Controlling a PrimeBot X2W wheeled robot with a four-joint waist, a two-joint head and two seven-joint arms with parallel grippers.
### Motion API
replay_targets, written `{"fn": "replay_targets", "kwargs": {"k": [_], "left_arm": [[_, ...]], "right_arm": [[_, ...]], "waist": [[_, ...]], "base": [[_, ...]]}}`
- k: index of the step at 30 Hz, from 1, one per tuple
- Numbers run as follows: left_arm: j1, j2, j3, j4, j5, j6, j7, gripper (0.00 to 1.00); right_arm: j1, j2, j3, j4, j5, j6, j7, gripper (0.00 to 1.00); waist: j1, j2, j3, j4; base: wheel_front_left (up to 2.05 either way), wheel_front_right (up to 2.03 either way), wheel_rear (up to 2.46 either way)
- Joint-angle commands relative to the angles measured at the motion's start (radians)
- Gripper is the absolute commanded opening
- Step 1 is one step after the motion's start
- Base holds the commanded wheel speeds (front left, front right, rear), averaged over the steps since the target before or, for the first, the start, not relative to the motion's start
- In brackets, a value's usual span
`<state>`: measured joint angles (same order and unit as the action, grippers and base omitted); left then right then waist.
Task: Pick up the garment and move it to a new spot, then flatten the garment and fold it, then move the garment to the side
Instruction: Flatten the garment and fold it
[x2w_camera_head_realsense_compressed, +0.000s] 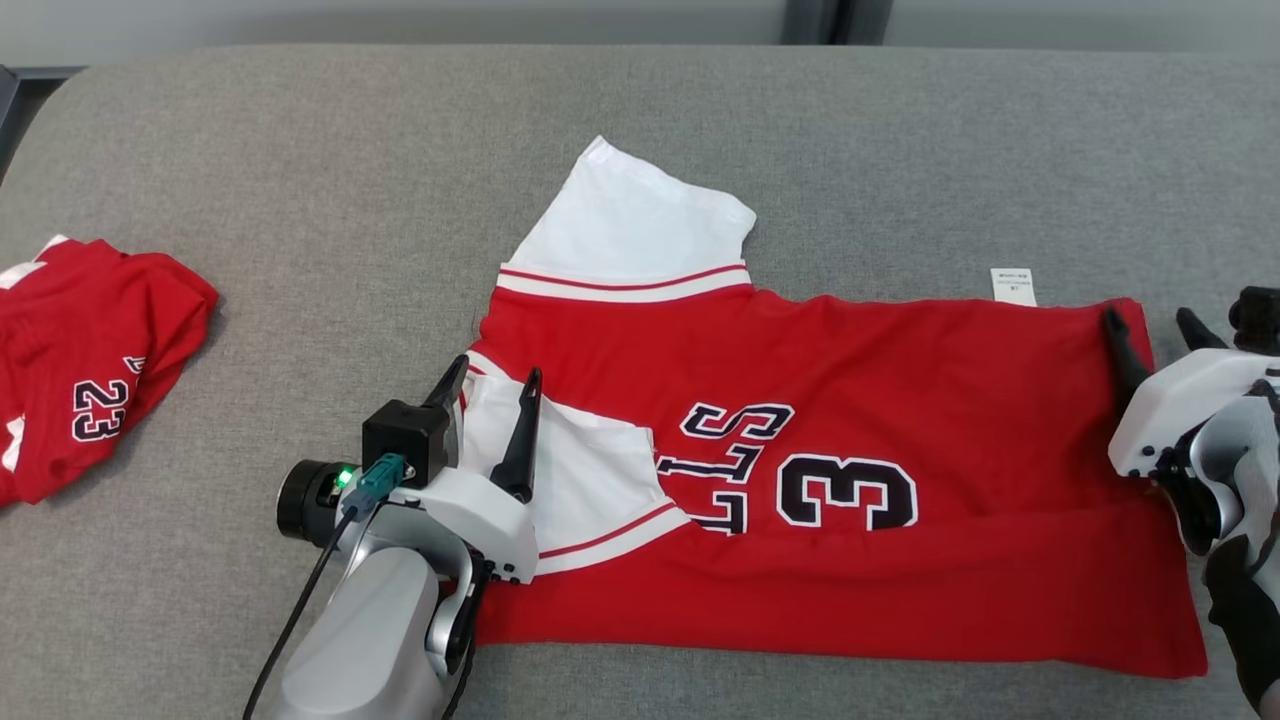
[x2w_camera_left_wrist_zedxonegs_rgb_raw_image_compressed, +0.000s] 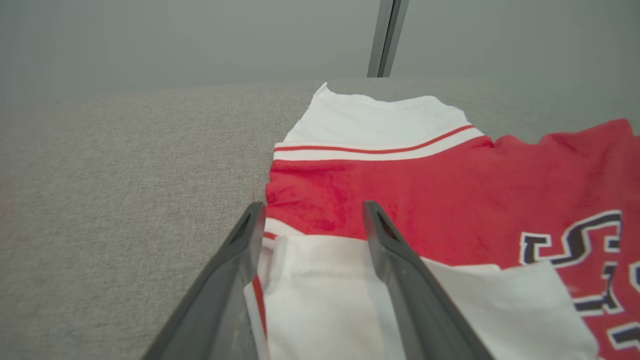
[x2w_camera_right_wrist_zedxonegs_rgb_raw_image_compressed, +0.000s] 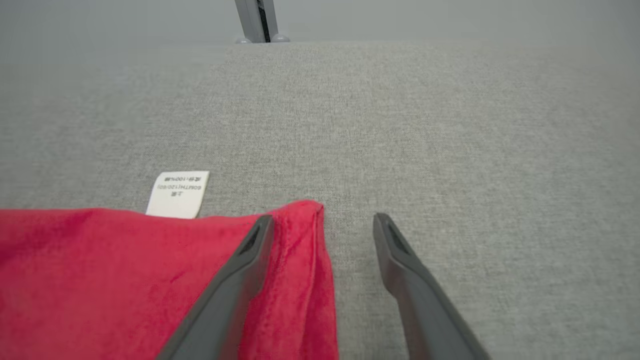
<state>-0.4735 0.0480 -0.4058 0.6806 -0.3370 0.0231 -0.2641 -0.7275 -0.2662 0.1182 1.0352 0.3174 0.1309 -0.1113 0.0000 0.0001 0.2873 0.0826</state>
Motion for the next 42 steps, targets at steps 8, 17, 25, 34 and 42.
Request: {"fn": "replay_targets", "kwargs": {"k": [8, 17, 25, 34, 42], "left_arm": [[-0.054, 0.005, 0.009, 0.004, 0.019, 0.006, 0.0, 1.0], [-0.206, 0.014, 0.043, 0.051, 0.079, -0.024, 0.0, 1.0], [-0.456, 0.018, 0.026, 0.292, 0.078, -0.087, 0.049, 1.0], [-0.652, 0.036, 0.01, 0.484, 0.084, -0.099, 0.178, 1.0], [-0.745, 0.083, -0.001, 0.569, 0.09, -0.088, 0.224, 1.0]], "right_arm": [[-0.036, -0.01, 0.081, 0.058, 0.051, 0.0, 0.039, 0.49], [-0.079, -0.016, 0.168, 0.042, 0.111, -0.001, 0.019, 0.0], [-0.142, 0.037, 0.251, 0.012, 0.143, 0.0, -0.03, 0.0], [-0.195, 0.075, 0.329, 0.004, 0.184, 0.0, -0.057, 0.0], [-0.221, 0.085, 0.397, 0.008, 0.227, -0.001, -0.079, 0.0]], "waist": [[0.0, -0.0001, 0.038, -0.001], [0.0, -0.0001, 0.088, -0.03], [0.0, -0.0001, 0.15, -0.104], [0.0, -0.0001, 0.209, -0.18], [0.0, -0.0001, 0.244, -0.227]], "base": [[0.0, 0.0, 0.0], [0.0, 0.0, 0.0], [0.0, 0.0, 0.0], [0.0, 0.0, 0.0], [0.0, 0.0, 0.0]]}}
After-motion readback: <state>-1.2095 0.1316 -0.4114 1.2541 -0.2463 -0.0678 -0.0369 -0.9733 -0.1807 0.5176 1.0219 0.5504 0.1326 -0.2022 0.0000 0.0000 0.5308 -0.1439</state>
